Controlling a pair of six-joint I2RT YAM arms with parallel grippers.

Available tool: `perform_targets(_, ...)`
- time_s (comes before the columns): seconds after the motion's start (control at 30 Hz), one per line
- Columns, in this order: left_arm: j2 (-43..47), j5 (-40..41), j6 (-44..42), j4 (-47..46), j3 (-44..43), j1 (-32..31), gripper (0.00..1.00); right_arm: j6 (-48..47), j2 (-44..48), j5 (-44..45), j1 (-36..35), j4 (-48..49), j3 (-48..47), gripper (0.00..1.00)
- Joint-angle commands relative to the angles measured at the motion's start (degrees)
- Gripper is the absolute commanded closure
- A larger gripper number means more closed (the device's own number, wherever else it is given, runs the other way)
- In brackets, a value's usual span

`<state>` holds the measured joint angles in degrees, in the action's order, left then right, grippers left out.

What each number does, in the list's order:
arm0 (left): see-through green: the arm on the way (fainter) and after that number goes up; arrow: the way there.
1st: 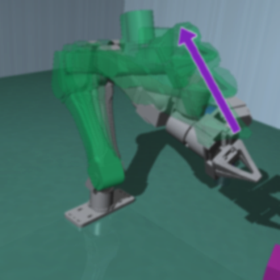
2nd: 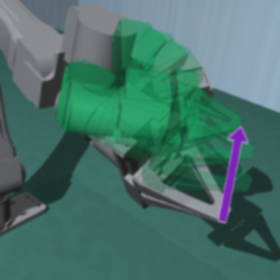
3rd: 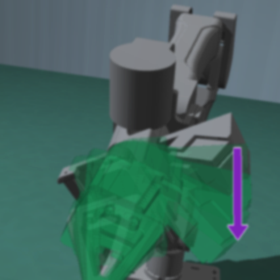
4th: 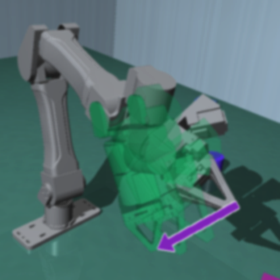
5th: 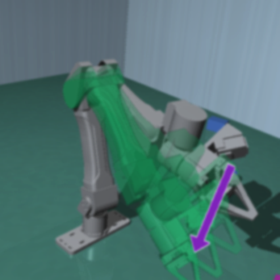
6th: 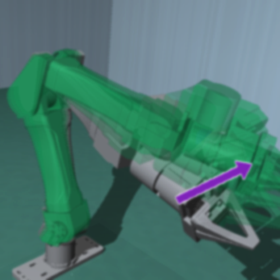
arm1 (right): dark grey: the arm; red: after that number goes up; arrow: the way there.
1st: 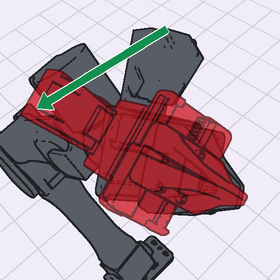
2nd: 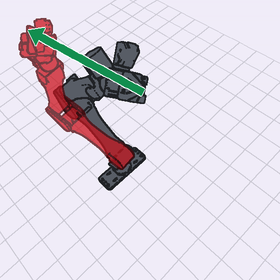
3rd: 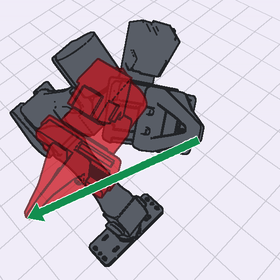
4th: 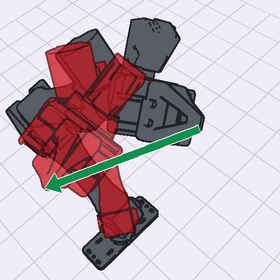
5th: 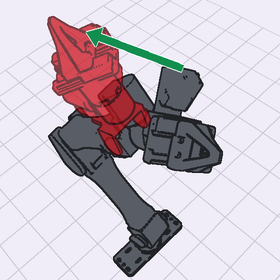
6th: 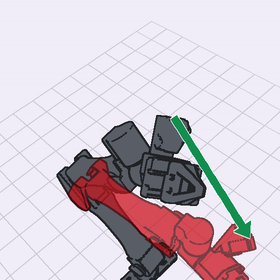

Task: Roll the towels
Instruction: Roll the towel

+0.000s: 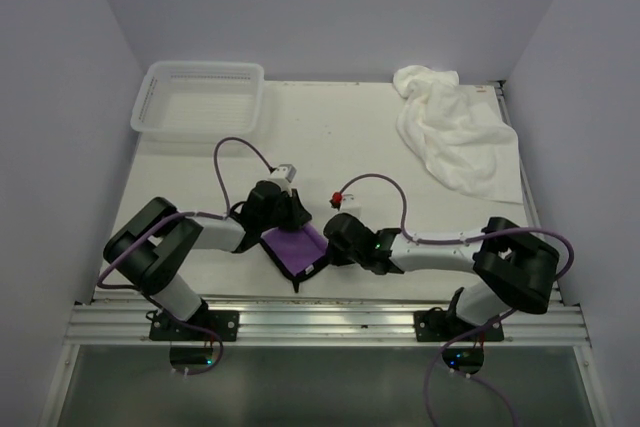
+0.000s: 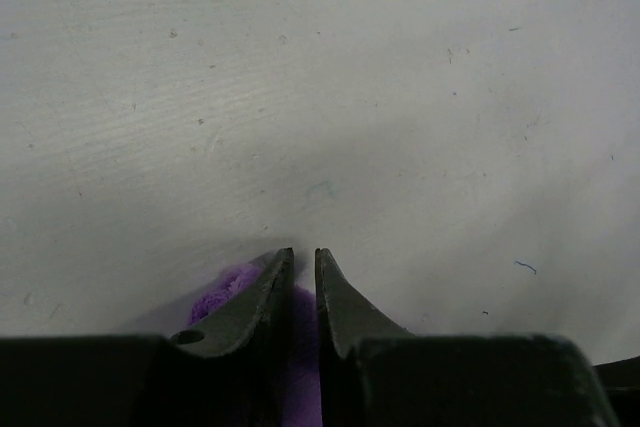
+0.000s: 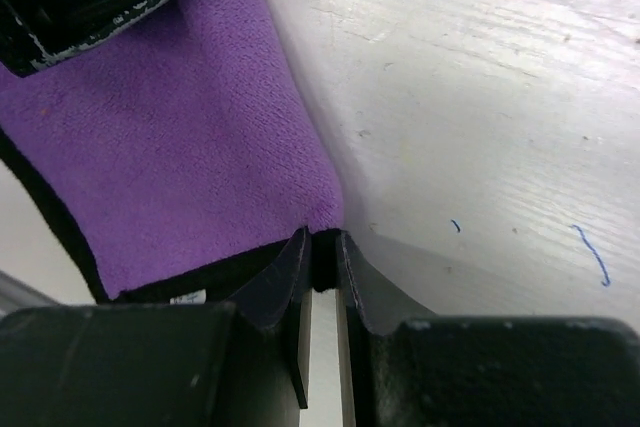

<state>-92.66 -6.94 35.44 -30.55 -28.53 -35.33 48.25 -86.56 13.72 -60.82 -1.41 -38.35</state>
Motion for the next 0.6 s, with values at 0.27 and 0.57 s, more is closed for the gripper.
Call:
perform_targets(0.27,4.15,3.25,-0.55,9.62,-4.77,0.00,0.81,-6.32,-3.42,25.48,-11.60,-18.18,-9.37,1.00)
perform_targets(0.57,6.88,3.16,-0.55,14.11,-7.94,0.00,0.80,-9.05,-10.55,33.30,-18.54,-24.51,-17.72,1.00)
